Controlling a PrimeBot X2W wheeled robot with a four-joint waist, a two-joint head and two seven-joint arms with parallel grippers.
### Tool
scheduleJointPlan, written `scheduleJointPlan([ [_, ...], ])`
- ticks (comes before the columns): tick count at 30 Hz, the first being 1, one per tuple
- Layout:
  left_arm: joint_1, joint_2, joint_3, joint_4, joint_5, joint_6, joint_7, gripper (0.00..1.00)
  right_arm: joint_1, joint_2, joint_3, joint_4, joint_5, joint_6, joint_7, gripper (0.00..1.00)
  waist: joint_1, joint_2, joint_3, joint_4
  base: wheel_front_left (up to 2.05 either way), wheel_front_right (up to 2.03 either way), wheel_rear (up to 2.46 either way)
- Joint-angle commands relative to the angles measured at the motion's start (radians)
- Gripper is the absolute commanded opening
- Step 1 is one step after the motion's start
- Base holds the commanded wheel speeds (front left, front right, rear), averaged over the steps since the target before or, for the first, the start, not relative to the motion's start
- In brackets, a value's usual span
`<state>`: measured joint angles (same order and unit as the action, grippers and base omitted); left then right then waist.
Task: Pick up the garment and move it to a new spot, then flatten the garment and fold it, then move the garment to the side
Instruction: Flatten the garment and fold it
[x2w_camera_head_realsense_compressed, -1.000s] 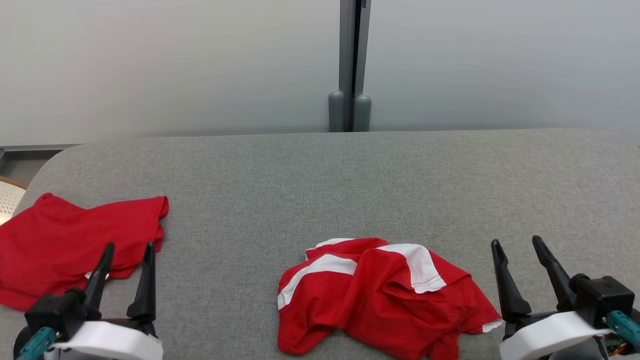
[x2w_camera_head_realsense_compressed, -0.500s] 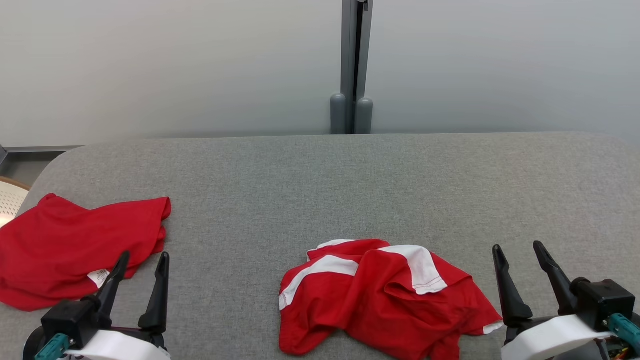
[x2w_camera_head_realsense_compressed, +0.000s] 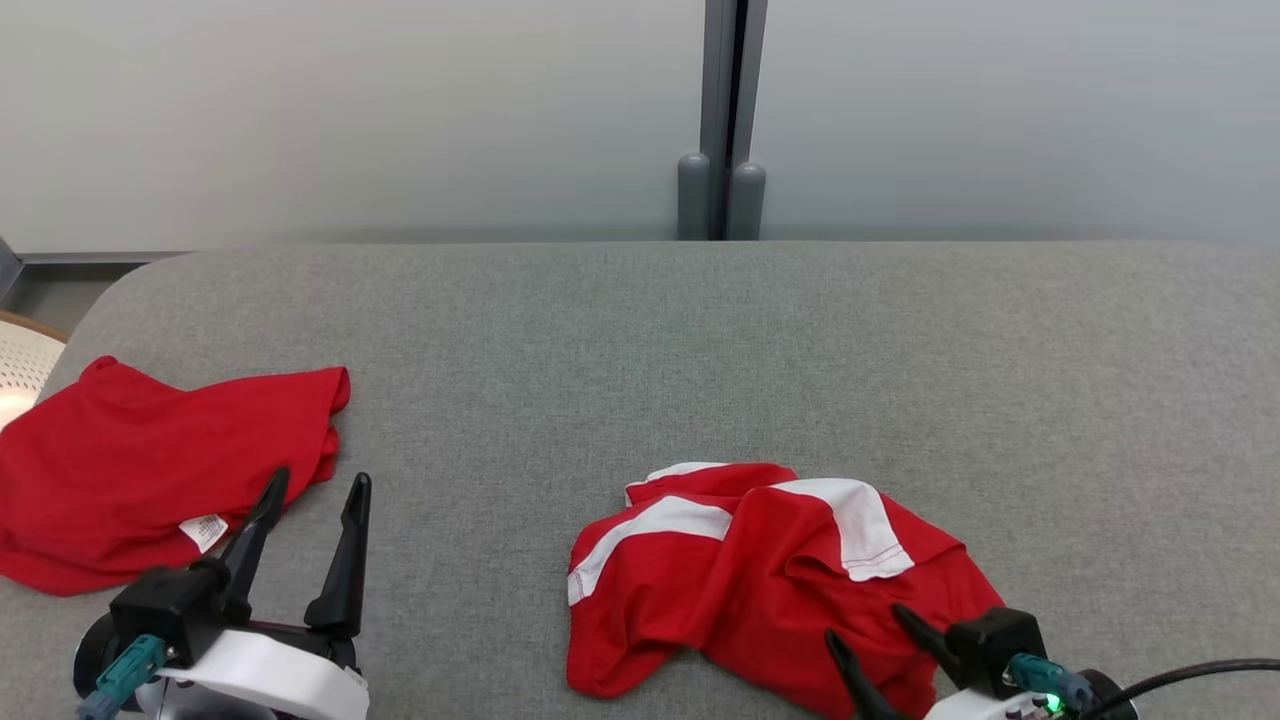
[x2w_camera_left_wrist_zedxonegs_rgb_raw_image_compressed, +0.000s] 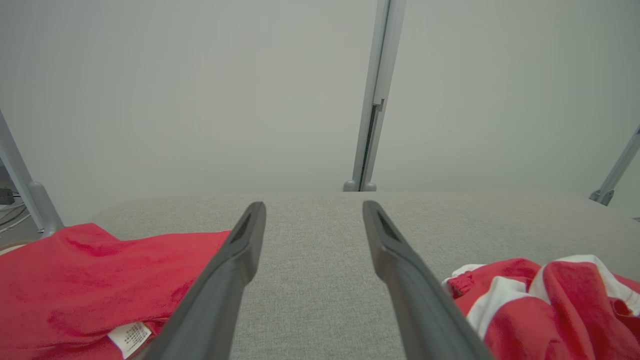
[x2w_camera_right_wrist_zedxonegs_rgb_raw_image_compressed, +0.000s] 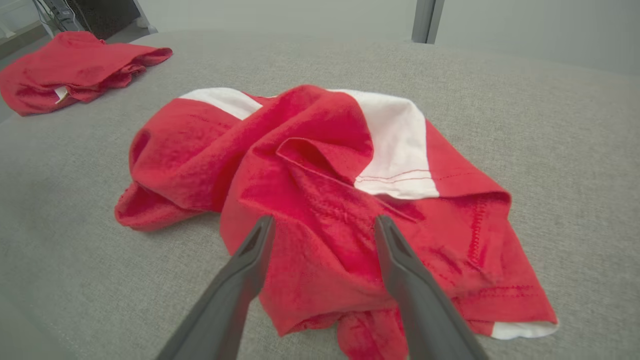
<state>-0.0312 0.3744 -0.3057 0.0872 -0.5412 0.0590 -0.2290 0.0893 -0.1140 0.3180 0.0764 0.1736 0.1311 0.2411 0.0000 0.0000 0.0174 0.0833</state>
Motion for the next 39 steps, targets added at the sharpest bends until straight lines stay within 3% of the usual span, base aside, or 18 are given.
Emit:
scheduleJointPlan([
  [1, -0.014, 0.004, 0.0, 0.0, 0.006, -0.003, 0.0, 1.0, -0.016, -0.004, 0.0, 0.003, -0.01, -0.001, -0.007, 1.0, 0.0, 0.0, 0.009, 0.003, 0.0, 0.0, 0.0],
  [6, -0.034, -0.001, -0.007, 0.008, 0.008, -0.009, -0.005, 1.0, -0.042, 0.0, -0.013, 0.046, -0.042, -0.001, -0.033, 1.0, 0.0, 0.0, 0.027, 0.003, 0.0, 0.0, 0.0],
  [7, -0.038, -0.001, -0.007, 0.008, 0.008, -0.01, -0.007, 1.0, -0.044, 0.002, -0.013, 0.054, -0.042, -0.001, -0.029, 0.45, 0.0, 0.0, 0.029, 0.002, 0.0, 0.0, 0.0],
  [9, -0.044, 0.001, -0.009, 0.011, 0.012, -0.011, -0.008, 1.0, -0.041, 0.002, -0.026, 0.06, -0.047, -0.001, -0.032, 0.0, 0.0, 0.0, 0.033, 0.0, 0.0, 0.0, 0.0],
  [22, -0.064, -0.005, -0.014, 0.031, 0.001, -0.015, -0.012, 1.0, 0.134, 0.017, -0.139, 0.078, -0.044, 0.0, -0.085, 0.0, 0.0, 0.0, 0.045, 0.002, 0.0, 0.0, 0.0],
  [31, -0.058, 0.002, -0.012, 0.039, 0.002, -0.007, -0.016, 1.0, 0.101, 0.045, -0.128, 0.061, 0.0, -0.001, -0.18, 0.0, 0.0, 0.0, 0.045, -0.007, 0.0, 0.0, 0.0],
  [39, -0.053, 0.005, -0.011, 0.044, -0.001, -0.006, -0.02, 1.0, 0.102, 0.052, -0.14, -0.005, 0.008, -0.001, -0.179, 0.0, 0.0, 0.0, 0.033, -0.015, 0.0, 0.0, 0.0],
])
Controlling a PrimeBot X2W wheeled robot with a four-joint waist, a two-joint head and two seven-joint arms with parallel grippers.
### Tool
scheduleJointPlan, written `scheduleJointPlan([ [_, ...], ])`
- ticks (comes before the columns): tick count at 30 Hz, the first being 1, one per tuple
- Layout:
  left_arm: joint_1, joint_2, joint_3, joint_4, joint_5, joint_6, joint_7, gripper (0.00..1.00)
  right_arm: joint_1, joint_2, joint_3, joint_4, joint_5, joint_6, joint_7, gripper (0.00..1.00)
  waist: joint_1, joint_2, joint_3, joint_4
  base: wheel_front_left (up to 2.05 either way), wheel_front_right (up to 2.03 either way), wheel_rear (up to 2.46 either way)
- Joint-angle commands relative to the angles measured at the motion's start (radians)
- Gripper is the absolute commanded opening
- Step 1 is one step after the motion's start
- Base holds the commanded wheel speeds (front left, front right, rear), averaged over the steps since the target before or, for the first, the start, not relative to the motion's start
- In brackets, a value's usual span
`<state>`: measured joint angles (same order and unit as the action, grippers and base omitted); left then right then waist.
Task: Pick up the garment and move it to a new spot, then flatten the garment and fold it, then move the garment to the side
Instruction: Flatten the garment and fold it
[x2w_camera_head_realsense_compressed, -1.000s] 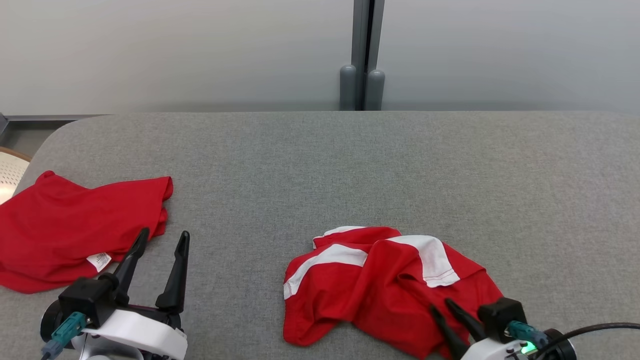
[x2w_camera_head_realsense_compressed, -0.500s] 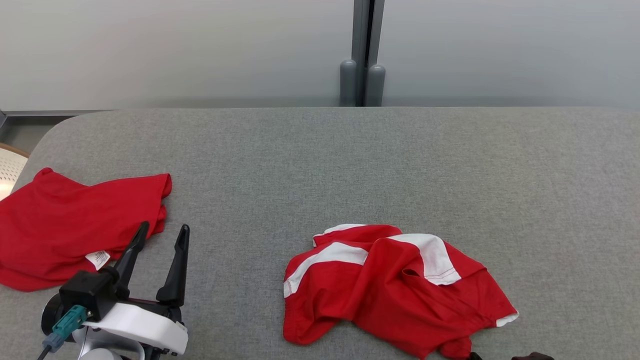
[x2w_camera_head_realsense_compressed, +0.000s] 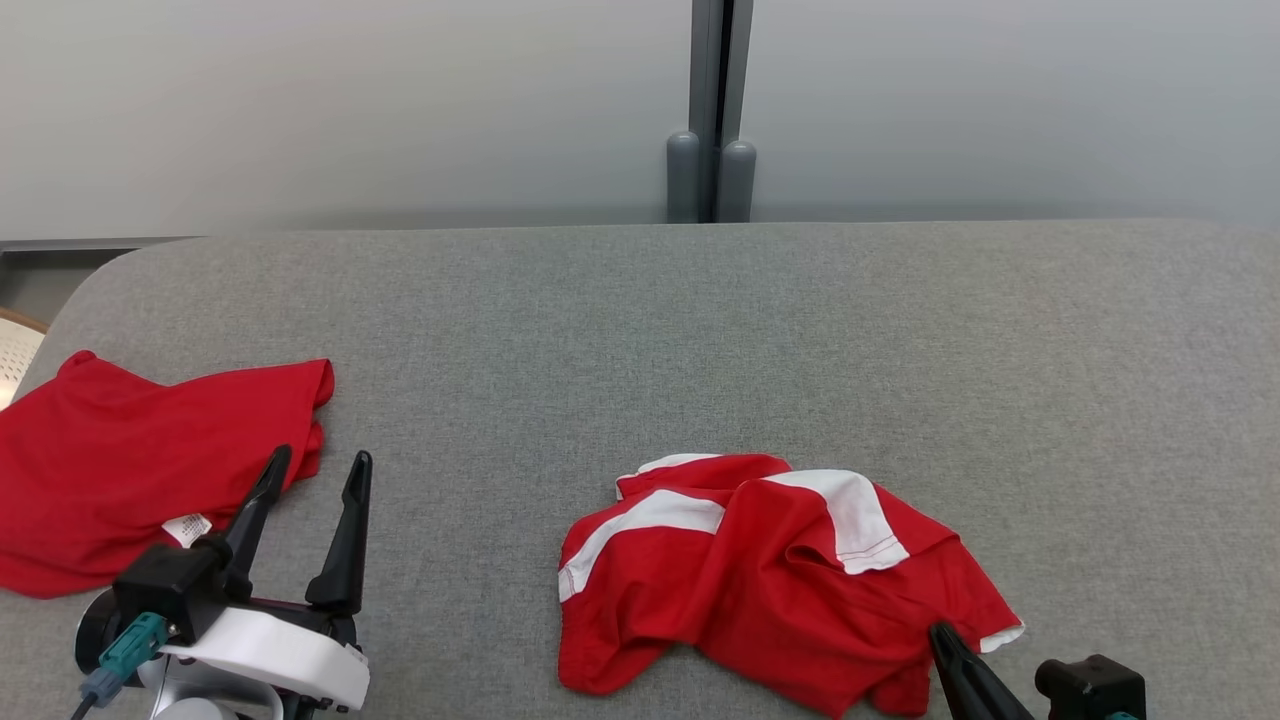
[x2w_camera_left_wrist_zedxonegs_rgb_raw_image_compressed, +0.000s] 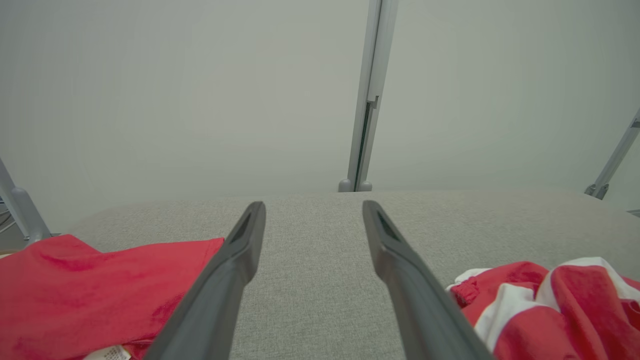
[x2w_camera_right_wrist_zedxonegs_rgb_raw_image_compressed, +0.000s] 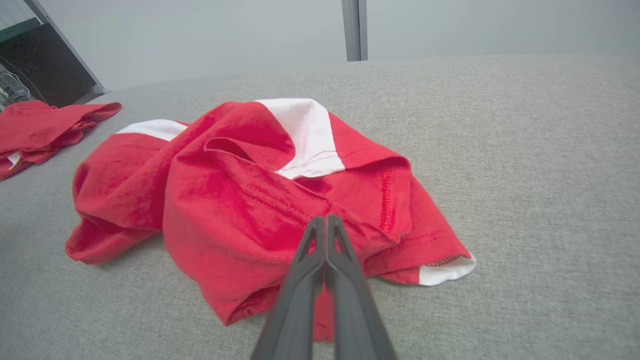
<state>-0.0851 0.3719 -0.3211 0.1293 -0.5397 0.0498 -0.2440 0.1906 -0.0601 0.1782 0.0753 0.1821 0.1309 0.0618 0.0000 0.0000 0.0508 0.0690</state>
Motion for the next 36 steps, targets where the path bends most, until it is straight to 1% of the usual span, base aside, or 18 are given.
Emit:
scheduleJointPlan([
  [1, 0.002, 0.008, 0.005, 0.002, -0.003, 0.005, -0.005, 1.0, 0.003, -0.001, -0.001, -0.011, 0.003, 0.0, 0.003, 0.0, 0.0, 0.0, -0.002, -0.002, 0.0, 0.0, 0.0],
  [6, 0.002, 0.008, 0.001, 0.006, -0.001, 0.007, -0.005, 1.0, 0.009, 0.0, -0.012, -0.03, 0.004, 0.0, 0.01, 0.0, 0.0, 0.0, -0.008, -0.001, 0.0, 0.0, 0.0],
  [8, 0.002, 0.009, 0.0, 0.007, 0.004, 0.011, -0.007, 1.0, -0.007, 0.002, -0.018, -0.051, 0.013, 0.0, -0.014, 0.0, 0.0, 0.0, -0.012, -0.002, 0.0, 0.0, 0.0],
  [9, 0.004, 0.009, 0.0, 0.008, 0.005, 0.014, -0.008, 1.0, -0.018, 0.001, -0.023, -0.062, 0.007, 0.0, -0.027, 0.27, 0.0, 0.0, -0.015, -0.003, 0.0, 0.0, 0.0],
  [10, 0.008, 0.01, -0.001, 0.008, 0.009, 0.016, -0.009, 1.0, -0.027, 0.003, -0.027, -0.076, 0.008, 0.0, -0.042, 1.0, 0.0, 0.0, -0.018, -0.004, 0.0, 0.0, 0.0],
  [15, 0.026, 0.007, -0.001, 0.002, 0.013, 0.024, -0.011, 1.0, -0.083, 0.005, -0.082, -0.112, 0.021, 0.0, -0.082, 1.0, 0.0, 0.0, -0.038, -0.013, 0.0, 0.0, 0.0],
  [23, 0.067, 0.008, 0.0, 0.001, 0.01, 0.04, -0.014, 1.0, -0.118, 0.0, -0.15, -0.134, 0.005, 0.0, -0.064, 1.0, 0.0, 0.0, -0.076, -0.02, 0.0, 0.0, 0.0],
  [31, 0.1, 0.019, -0.002, 0.003, 0.01, 0.056, -0.007, 1.0, -0.072, -0.004, -0.145, -0.152, 0.002, 0.0, -0.035, 1.0, 0.0, 0.0, -0.101, -0.023, 0.0, 0.0, 0.0],
  [36, 0.096, 0.022, -0.002, 0.004, 0.006, 0.057, -0.007, 1.0, -0.06, -0.005, -0.145, -0.166, 0.004, 0.0, -0.025, 1.0, 0.0, 0.0, -0.102, -0.022, 0.0, 0.0, 0.0],
])
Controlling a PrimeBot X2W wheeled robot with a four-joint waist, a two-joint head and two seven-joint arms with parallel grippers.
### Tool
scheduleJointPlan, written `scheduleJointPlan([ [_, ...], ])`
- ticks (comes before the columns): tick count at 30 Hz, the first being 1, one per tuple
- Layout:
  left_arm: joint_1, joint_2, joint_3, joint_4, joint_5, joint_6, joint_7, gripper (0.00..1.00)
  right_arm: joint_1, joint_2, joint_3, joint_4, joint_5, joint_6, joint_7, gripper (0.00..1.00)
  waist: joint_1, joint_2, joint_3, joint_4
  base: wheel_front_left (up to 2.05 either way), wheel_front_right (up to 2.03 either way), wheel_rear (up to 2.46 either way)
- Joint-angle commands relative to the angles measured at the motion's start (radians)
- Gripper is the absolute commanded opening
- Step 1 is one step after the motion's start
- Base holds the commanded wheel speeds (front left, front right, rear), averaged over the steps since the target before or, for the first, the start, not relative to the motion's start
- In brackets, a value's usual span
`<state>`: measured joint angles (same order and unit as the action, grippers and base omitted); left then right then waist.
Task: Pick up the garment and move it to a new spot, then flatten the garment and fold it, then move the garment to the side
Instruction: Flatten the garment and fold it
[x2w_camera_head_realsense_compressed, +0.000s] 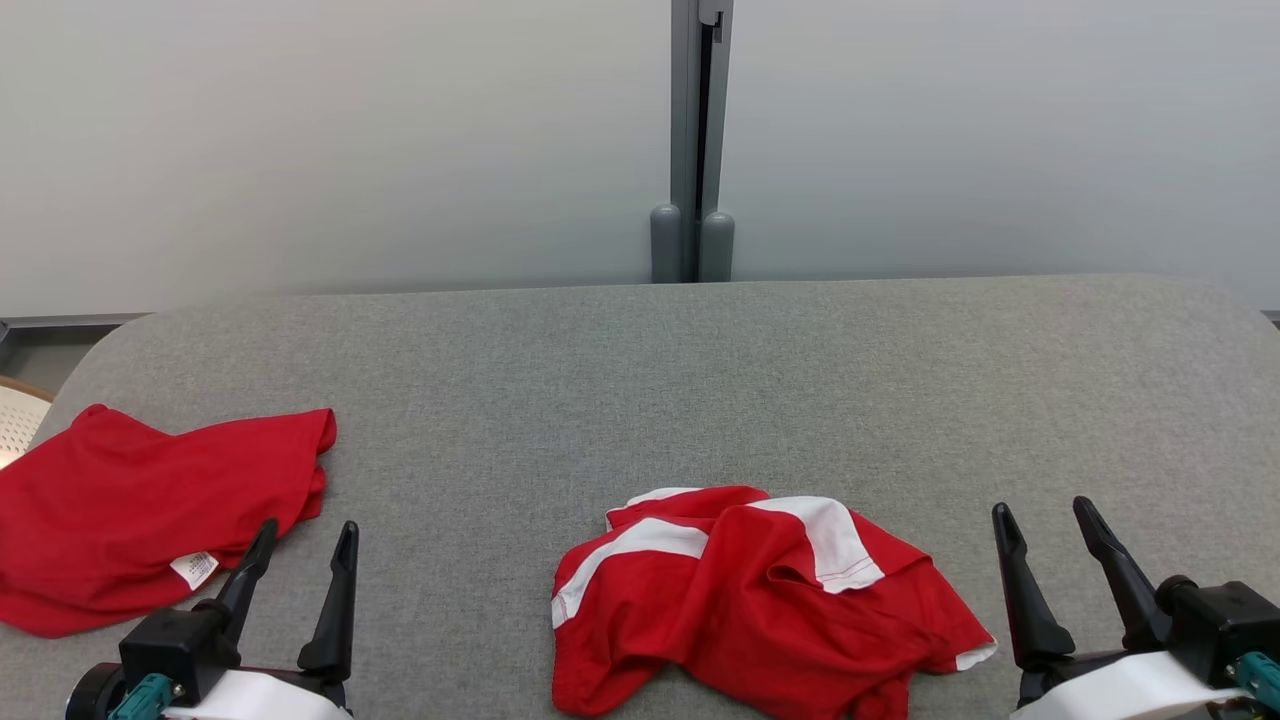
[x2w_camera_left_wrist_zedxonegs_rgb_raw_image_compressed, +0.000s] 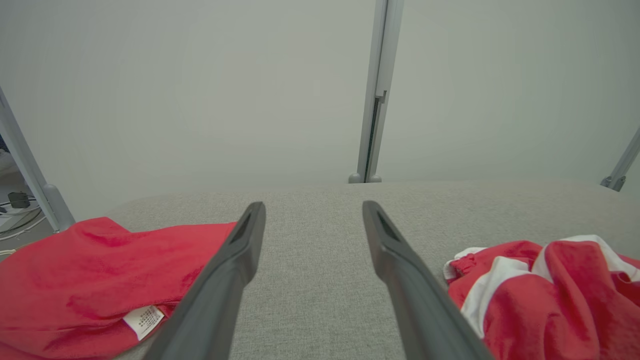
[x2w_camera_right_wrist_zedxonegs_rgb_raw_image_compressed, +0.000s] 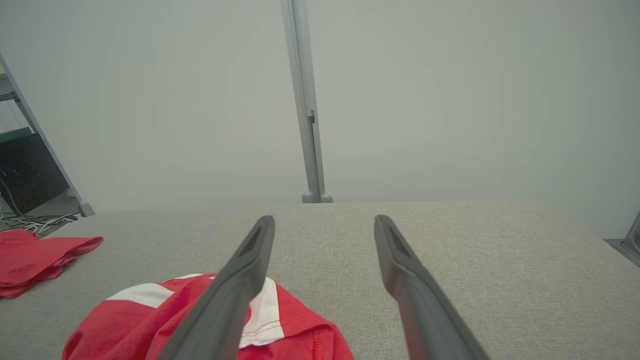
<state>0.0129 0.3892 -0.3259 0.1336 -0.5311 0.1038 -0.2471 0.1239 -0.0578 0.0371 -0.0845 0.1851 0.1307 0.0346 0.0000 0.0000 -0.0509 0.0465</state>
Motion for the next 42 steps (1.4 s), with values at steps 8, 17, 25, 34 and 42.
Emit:
scheduleJointPlan([
  [8, -0.021, 0.003, -0.002, 0.007, -0.001, 0.002, -0.006, 1.0, 0.005, -0.02, 0.01, -0.011, -0.003, 0.0, 0.017, 1.0, 0.0, 0.0, 0.006, 0.007, 0.0, 0.0, 0.0],
  [17, -0.077, -0.021, -0.036, 0.025, 0.004, -0.025, 0.001, 1.0, -0.059, -0.147, 0.243, 0.086, 0.029, 0.0, 0.167, 1.0, 0.0, 0.0, 0.048, 0.057, 0.0, 0.0, 0.0],
  [25, -0.129, -0.037, -0.042, 0.049, 0.014, -0.044, -0.008, 1.0, -0.169, -0.209, 0.378, 0.197, 0.067, 0.0, 0.264, 1.0, 0.0, 0.0, 0.109, 0.087, 0.0, 0.0, 0.0],
  [34, -0.14, -0.039, -0.021, 0.065, 0.021, -0.051, -0.016, 1.0, -0.095, -0.176, 0.281, 0.158, 0.088, 0.0, 0.238, 0.0, 0.0, 0.0, 0.127, 0.075, 0.0, 0.0, 0.0],
  [42, -0.14, -0.033, -0.002, 0.065, 0.029, -0.058, -0.018, 1.0, 0.101, -0.08, 0.125, 0.066, 0.066, 0.0, 0.172, 0.0, 0.0, 0.0, 0.133, 0.052, 0.0, 0.0, 0.0],
])
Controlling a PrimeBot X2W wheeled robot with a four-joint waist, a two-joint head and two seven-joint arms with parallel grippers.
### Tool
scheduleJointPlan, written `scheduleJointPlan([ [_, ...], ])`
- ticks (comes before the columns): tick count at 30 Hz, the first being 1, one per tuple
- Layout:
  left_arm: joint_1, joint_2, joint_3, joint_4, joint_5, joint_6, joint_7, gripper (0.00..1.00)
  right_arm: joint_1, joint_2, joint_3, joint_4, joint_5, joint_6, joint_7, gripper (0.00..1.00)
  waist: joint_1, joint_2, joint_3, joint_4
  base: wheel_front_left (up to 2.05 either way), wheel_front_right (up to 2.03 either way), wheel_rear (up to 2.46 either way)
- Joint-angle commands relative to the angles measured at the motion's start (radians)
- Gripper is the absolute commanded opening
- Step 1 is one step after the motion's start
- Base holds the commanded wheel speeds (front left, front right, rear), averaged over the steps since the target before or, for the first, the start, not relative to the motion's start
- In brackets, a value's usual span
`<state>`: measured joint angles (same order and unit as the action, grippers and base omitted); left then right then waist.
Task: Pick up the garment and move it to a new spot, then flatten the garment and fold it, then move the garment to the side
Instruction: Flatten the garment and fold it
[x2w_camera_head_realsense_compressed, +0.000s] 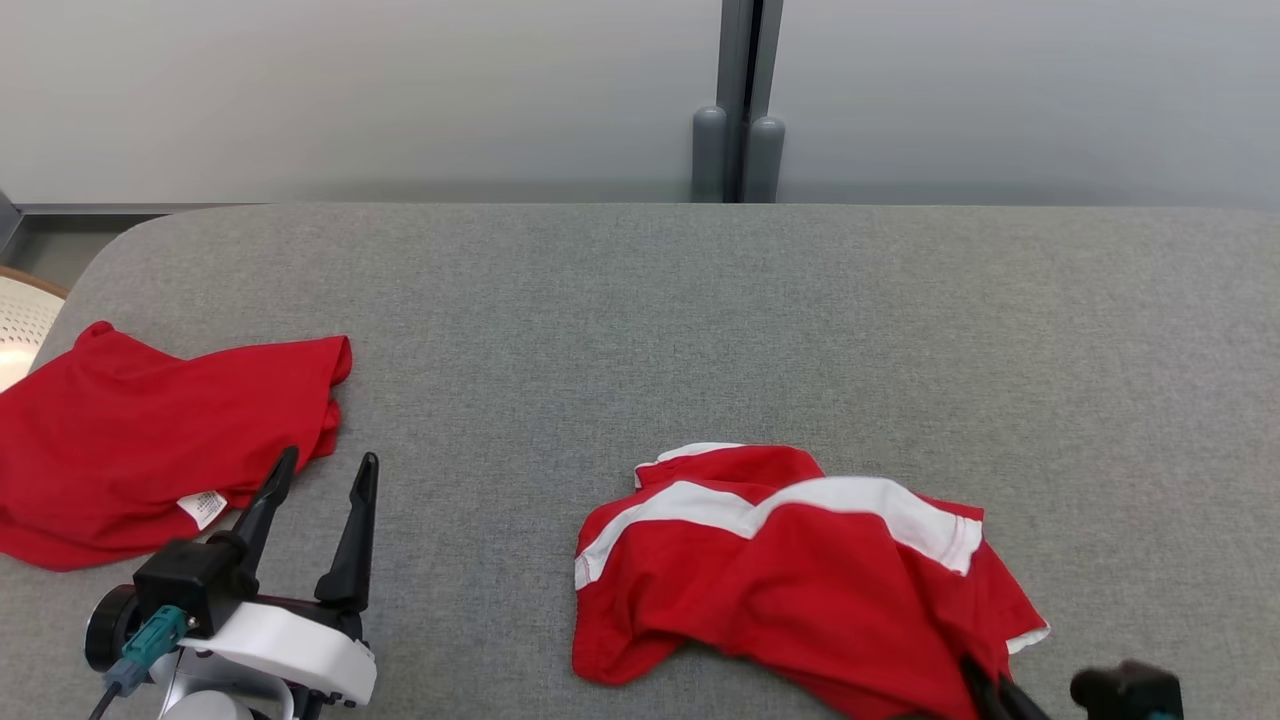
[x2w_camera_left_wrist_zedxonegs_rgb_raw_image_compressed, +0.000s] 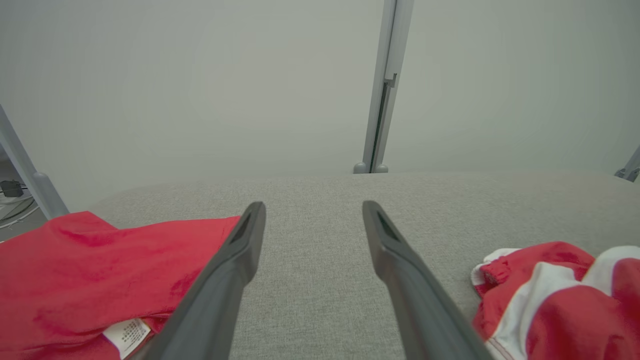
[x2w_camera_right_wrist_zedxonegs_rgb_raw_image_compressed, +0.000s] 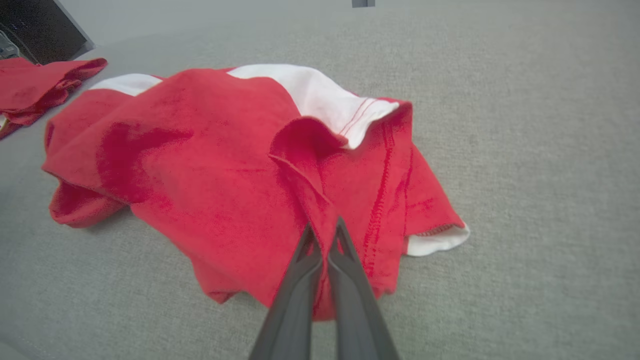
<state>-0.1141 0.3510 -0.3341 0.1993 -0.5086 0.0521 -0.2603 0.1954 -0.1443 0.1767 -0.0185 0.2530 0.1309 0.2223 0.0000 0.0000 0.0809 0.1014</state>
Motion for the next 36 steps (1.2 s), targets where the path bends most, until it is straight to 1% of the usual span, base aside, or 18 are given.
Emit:
scheduleJointPlan([
  [1, -0.015, 0.005, 0.008, 0.0, 0.007, -0.005, -0.005, 1.0, 0.05, 0.018, -0.025, 0.01, 0.0, 0.0, -0.022, 0.0, 0.0, 0.0, 0.002, -0.005, 0.0, 0.0, 0.0],
  [6, -0.019, 0.007, 0.013, 0.003, 0.014, -0.008, -0.005, 1.0, 0.097, 0.038, -0.03, 0.105, 0.001, 0.0, -0.065, 0.0, 0.0, 0.0, 0.004, -0.013, 0.0, 0.0, 0.0],
  [7, -0.018, 0.009, 0.015, 0.005, 0.014, -0.006, -0.005, 1.0, 0.093, 0.045, -0.033, 0.127, 0.009, 0.0, -0.076, 0.24, 0.0, 0.0, 0.003, -0.016, 0.0, 0.0, 0.0],
  [8, -0.018, 0.009, 0.015, 0.005, 0.016, -0.005, -0.005, 1.0, 0.084, 0.045, -0.031, 0.146, 0.004, 0.0, -0.086, 1.0, 0.0, 0.0, 0.002, -0.017, 0.0, 0.0, 0.0],
  [9, -0.018, 0.009, 0.015, 0.005, 0.016, -0.005, -0.005, 1.0, 0.084, 0.045, -0.031, 0.146, 0.004, 0.0, -0.086, 1.0, 0.0, 0.0, 0.002, -0.017, 0.0, 0.0, 0.0],
  [12, -0.016, 0.009, 0.021, 0.004, 0.024, 0.004, -0.005, 1.0, 0.053, 0.057, -0.053, 0.16, 0.021, 0.0, -0.159, 1.0, 0.0, 0.0, -0.002, -0.021, 0.0, 0.0, 0.0],
  [17, 0.015, 0.003, 0.054, -0.017, 0.035, 0.029, -0.004, 1.0, 0.014, 0.065, -0.095, 0.112, 0.04, 0.0, -0.269, 1.0, 0.0, 0.0, -0.018, -0.035, 0.0, 0.0, 0.0],
  [20, 0.032, -0.001, 0.069, -0.028, 0.042, 0.032, -0.004, 1.0, -0.012, 0.049, -0.132, 0.074, 0.032, 0.0, -0.293, 1.0, 0.0, 0.0, -0.034, -0.039, 0.0, 0.0, 0.0],
  [23, 0.055, -0.008, 0.071, -0.04, 0.048, 0.037, -0.004, 1.0, -0.058, 0.029, -0.155, 0.016, 0.009, 0.0, -0.278, 1.0, 0.0, 0.0, -0.058, -0.043, 0.0, 0.0, 0.0],
  [28, 0.091, -0.018, 0.053, -0.047, 0.047, 0.037, 0.001, 1.0, -0.097, 0.012, -0.138, -0.04, -0.014, 0.0, -0.233, 1.0, 0.0, 0.0, -0.087, -0.046, 0.0, 0.0, 0.0],
  [36, 0.101, -0.017, 0.04, -0.046, 0.033, 0.032, 0.011, 1.0, -0.093, 0.011, -0.119, -0.057, -0.01, 0.0, -0.208, 1.0, 0.0, 0.0, -0.093, -0.039, 0.0, 0.0, 0.0],
])
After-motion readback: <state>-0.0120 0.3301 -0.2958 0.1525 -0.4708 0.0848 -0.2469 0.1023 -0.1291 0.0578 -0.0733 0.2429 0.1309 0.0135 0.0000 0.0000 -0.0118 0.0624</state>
